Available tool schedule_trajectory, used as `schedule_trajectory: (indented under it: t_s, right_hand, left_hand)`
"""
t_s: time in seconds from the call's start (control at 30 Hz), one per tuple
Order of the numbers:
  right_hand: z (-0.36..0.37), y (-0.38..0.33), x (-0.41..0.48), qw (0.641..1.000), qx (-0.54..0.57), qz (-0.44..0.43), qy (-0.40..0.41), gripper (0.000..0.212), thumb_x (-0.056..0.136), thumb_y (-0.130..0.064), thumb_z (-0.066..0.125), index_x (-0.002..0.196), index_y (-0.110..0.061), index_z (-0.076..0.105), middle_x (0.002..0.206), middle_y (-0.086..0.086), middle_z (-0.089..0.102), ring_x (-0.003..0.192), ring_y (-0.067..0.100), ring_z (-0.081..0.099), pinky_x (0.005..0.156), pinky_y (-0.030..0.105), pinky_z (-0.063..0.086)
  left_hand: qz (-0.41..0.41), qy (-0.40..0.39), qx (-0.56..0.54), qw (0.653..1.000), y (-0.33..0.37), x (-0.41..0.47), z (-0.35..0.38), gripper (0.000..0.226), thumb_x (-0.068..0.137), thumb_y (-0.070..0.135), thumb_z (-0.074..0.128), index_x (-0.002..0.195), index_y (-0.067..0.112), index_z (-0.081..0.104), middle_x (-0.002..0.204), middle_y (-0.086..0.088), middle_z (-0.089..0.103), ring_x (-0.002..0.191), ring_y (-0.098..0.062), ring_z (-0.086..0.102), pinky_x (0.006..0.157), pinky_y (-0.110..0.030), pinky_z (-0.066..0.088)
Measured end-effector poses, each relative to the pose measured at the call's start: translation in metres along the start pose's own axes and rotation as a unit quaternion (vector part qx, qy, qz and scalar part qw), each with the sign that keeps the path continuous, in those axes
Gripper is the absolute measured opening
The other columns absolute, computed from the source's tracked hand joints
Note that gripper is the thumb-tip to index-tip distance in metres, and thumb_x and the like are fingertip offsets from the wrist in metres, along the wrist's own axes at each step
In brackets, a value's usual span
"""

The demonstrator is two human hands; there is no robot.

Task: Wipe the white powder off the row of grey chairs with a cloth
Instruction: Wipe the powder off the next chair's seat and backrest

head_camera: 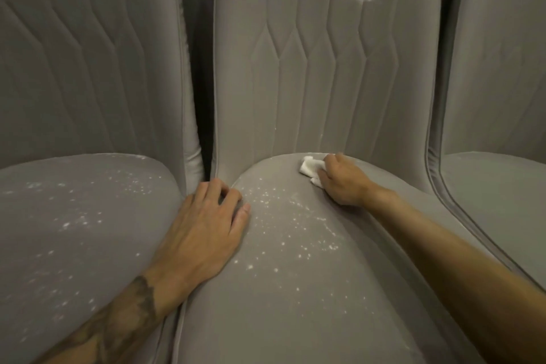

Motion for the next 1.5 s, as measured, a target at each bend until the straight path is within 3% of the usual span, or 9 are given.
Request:
schedule_trajectory:
  t_s: [0.23, 0.4, 0.63, 0.83, 1.0, 1.23, 1.33, 1.43, 1.5]
  right_hand:
    - [0.004, -0.044, -0.044, 0.976, 0.03, -0.215, -0.031, 0.019, 0.105, -0.029, 0.04, 0.104, -0.011, 0.046, 0.105, 0.005, 0.048, 0.088, 0.017, 0.043, 0.084, 0.027, 0.034]
    - [0.009, -0.015, 0.02, 0.999, 0.01, -0.037, -0.008, 0.023, 0.103, -0.026, 0.044, 0.101, -0.003, 0.047, 0.114, 0.023, 0.052, 0.105, 0.037, 0.05, 0.089, 0.039, 0.035]
    - [0.011, -0.069, -0.041, 0.964, 0.043, -0.262, -0.017, 0.014, 0.104, -0.028, 0.044, 0.1, -0.015, 0.044, 0.099, -0.003, 0.042, 0.085, 0.012, 0.039, 0.08, 0.022, 0.029]
    - [0.022, -0.045, 0.027, 0.998, 0.03, -0.057, 0.011, 0.023, 0.103, -0.023, 0.044, 0.104, -0.001, 0.05, 0.113, 0.023, 0.053, 0.105, 0.037, 0.051, 0.089, 0.039, 0.035]
    - [0.024, -0.095, -0.029, 0.972, 0.089, -0.216, -0.006, 0.013, 0.102, -0.024, 0.048, 0.096, -0.014, 0.045, 0.099, 0.008, 0.047, 0.086, 0.022, 0.042, 0.079, 0.027, 0.029]
    - [0.034, -0.088, 0.038, 0.996, 0.024, -0.085, -0.012, 0.026, 0.103, -0.026, 0.041, 0.107, -0.002, 0.049, 0.115, 0.023, 0.051, 0.106, 0.039, 0.05, 0.092, 0.044, 0.038]
    - [0.042, -0.108, 0.016, 0.987, 0.058, -0.148, -0.022, 0.031, 0.101, -0.031, 0.04, 0.112, -0.005, 0.052, 0.115, 0.017, 0.053, 0.105, 0.035, 0.051, 0.096, 0.043, 0.039]
    - [0.034, -0.109, -0.008, 0.965, 0.058, -0.255, -0.031, 0.024, 0.104, -0.027, 0.043, 0.117, -0.008, 0.05, 0.108, 0.004, 0.046, 0.093, 0.017, 0.043, 0.088, 0.025, 0.031]
    - [0.031, -0.104, 0.005, 0.97, 0.025, -0.239, -0.028, 0.026, 0.105, -0.027, 0.042, 0.117, -0.006, 0.05, 0.112, 0.008, 0.049, 0.096, 0.019, 0.045, 0.087, 0.024, 0.03]
  left_hand:
    - [-0.005, 0.0, -0.004, 1.0, 0.002, 0.001, -0.003, 0.04, 0.105, 0.049, 0.024, 0.116, 0.029, 0.057, 0.114, 0.008, 0.044, 0.105, -0.011, 0.043, 0.093, -0.033, 0.044]
    - [0.0, -0.007, -0.004, 1.0, 0.003, -0.002, -0.004, 0.042, 0.104, 0.049, 0.019, 0.116, 0.031, 0.055, 0.114, 0.009, 0.043, 0.104, -0.01, 0.041, 0.093, -0.033, 0.044]
    - [0.001, 0.004, -0.005, 1.0, 0.004, -0.002, -0.005, 0.04, 0.105, 0.048, 0.02, 0.114, 0.031, 0.055, 0.112, 0.008, 0.042, 0.102, -0.011, 0.04, 0.092, -0.033, 0.044]
    - [0.003, 0.001, -0.014, 1.0, 0.003, -0.002, -0.006, 0.039, 0.105, 0.047, 0.02, 0.116, 0.031, 0.053, 0.115, 0.009, 0.042, 0.103, -0.009, 0.04, 0.094, -0.032, 0.045]
    - [-0.013, 0.021, -0.053, 0.998, 0.001, 0.001, -0.01, 0.032, 0.104, 0.044, 0.033, 0.122, 0.028, 0.053, 0.116, 0.006, 0.045, 0.097, -0.011, 0.047, 0.088, -0.03, 0.048]
    - [0.026, -0.012, 0.035, 0.999, -0.019, -0.01, -0.02, 0.027, 0.103, 0.039, 0.038, 0.12, 0.026, 0.055, 0.117, 0.004, 0.049, 0.104, -0.016, 0.051, 0.09, -0.033, 0.046]
    - [0.013, 0.012, 0.044, 0.999, -0.027, -0.015, -0.017, 0.019, 0.105, 0.034, 0.042, 0.116, 0.027, 0.055, 0.112, 0.005, 0.049, 0.099, -0.016, 0.051, 0.085, -0.031, 0.042]
    - [0.018, 0.034, 0.056, 0.998, -0.023, -0.017, -0.013, 0.012, 0.106, 0.028, 0.045, 0.114, 0.026, 0.055, 0.111, 0.004, 0.05, 0.097, -0.017, 0.05, 0.083, -0.033, 0.042]
    - [0.016, 0.035, 0.052, 0.998, -0.023, -0.018, -0.013, 0.015, 0.106, 0.026, 0.042, 0.114, 0.025, 0.055, 0.112, 0.003, 0.051, 0.097, -0.017, 0.05, 0.084, -0.032, 0.041]
Point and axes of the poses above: each hand's wrist, its own x-axis towards the middle knuckle, its own z-axis out of the palm, y = z × x, the point moved 2 cm from there along x, towards the middle knuckle
